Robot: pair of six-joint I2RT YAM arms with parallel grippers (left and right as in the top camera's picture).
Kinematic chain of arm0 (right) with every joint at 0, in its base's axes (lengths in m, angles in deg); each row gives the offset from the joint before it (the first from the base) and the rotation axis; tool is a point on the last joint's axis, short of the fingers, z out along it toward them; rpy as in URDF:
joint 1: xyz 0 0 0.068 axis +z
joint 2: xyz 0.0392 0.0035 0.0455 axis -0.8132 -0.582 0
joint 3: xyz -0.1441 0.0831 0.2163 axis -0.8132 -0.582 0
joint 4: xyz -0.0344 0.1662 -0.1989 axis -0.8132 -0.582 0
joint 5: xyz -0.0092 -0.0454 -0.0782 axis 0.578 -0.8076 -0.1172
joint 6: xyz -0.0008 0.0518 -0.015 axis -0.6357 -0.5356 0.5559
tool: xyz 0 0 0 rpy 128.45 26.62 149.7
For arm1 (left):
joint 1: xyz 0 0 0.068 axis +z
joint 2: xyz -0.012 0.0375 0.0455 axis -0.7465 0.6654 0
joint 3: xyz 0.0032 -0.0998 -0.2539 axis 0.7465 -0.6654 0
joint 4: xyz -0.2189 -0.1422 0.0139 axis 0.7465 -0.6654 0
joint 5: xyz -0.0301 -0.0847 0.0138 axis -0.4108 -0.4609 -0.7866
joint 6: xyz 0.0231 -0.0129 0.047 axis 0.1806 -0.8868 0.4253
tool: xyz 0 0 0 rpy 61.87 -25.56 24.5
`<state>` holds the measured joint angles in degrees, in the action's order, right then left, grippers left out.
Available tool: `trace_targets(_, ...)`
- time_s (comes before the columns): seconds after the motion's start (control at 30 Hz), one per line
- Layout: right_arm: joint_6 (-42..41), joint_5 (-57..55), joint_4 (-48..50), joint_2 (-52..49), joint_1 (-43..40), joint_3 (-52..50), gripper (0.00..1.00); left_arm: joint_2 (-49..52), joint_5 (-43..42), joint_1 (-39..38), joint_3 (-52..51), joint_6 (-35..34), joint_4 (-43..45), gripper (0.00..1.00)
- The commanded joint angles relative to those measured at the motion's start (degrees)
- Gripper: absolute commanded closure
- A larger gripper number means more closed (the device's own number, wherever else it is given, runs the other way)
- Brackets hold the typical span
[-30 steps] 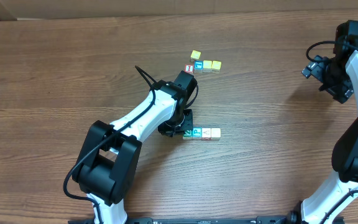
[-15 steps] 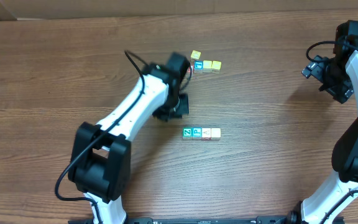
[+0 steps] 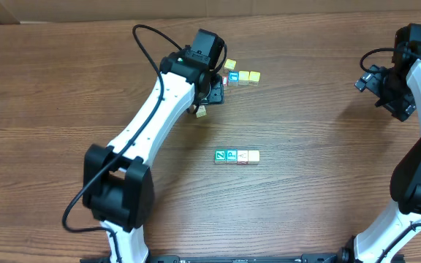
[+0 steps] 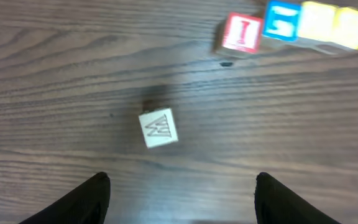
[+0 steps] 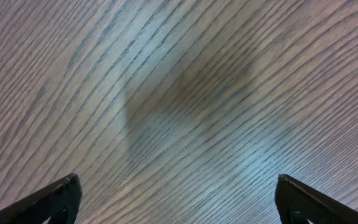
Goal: Flip 5 blocks
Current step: 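Move the left gripper to the white W block near the cluster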
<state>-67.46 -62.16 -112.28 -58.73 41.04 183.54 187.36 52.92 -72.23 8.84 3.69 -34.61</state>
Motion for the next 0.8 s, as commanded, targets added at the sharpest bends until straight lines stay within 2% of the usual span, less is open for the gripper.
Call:
trace_targets(0.0,0.22,-0.13,0.15,1.53,-0.15,0.87,0.0,4.17,3.19,0.42,0.76,-2.82,1.07,0.33)
trace_targets(0.1,0.22,-0.13,0.15,1.53,-0.15,0.87,0.0,5.81,3.15,0.44,0.76,-3.13,1.46,0.35)
trace_targets(0.23,0.22,-0.13,0.15,1.53,-0.15,0.87,0.0,8.33,3.17,0.5,0.76,-3.13,1.99,0.42)
trace_targets(0.47,0.22,-0.13,0.15,1.53,-0.15,0.87,0.0,11.82,2.67,2.14,0.76,-3.1,3.23,0.46)
trace_targets(0.67,0.22,-0.13,0.15,1.55,-0.15,0.87,0.0,12.22,-0.09,3.85,0.76,-3.13,3.89,0.55)
trace_targets(0.77,0.22,-0.13,0.15,1.53,-0.15,0.87,0.0,12.28,-0.74,3.8,0.57,-3.13,3.82,0.55)
